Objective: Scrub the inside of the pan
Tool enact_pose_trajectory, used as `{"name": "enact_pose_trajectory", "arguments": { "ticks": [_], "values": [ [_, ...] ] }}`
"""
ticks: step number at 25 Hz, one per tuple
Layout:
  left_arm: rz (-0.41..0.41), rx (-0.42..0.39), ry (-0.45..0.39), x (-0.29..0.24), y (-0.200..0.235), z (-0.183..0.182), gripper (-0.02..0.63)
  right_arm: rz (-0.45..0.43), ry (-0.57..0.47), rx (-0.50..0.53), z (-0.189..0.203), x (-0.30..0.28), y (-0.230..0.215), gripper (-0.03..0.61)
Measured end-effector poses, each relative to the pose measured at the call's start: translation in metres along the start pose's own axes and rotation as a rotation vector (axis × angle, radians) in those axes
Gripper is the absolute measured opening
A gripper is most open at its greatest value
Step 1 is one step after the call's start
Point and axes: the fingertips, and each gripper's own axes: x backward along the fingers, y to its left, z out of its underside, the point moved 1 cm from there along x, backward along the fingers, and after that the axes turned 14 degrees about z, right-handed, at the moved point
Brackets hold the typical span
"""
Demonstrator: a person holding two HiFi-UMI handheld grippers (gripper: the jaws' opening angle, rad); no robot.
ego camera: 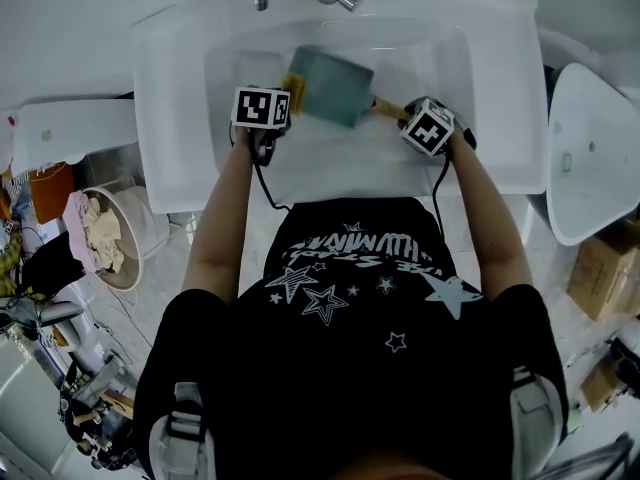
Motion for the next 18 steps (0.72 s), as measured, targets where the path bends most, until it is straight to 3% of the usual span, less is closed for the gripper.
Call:
{"name": "enact_pose_trajectory", "arguments": {
  "ticks": [6, 14, 18],
  "values": [
    [-0.041, -0.019, -0.035, -0.007, 0.005, -0.014, 0.055, -0.004, 0.006, 0.009, 0.000, -0.001, 0.000, 0.121],
    [-0.129, -0.083, 0.076, -0.026, 0.018, -0.013, 0.055, -0.007, 0.002, 0.012, -0.001, -0.001, 0.002, 0.120],
    [-0.119, -0.104, 0.110, -0.044, 0.021, -0.008, 0.055, -0.011, 0.001, 0.009, 0.000, 0.000, 0.002, 0.120]
  ]
}}
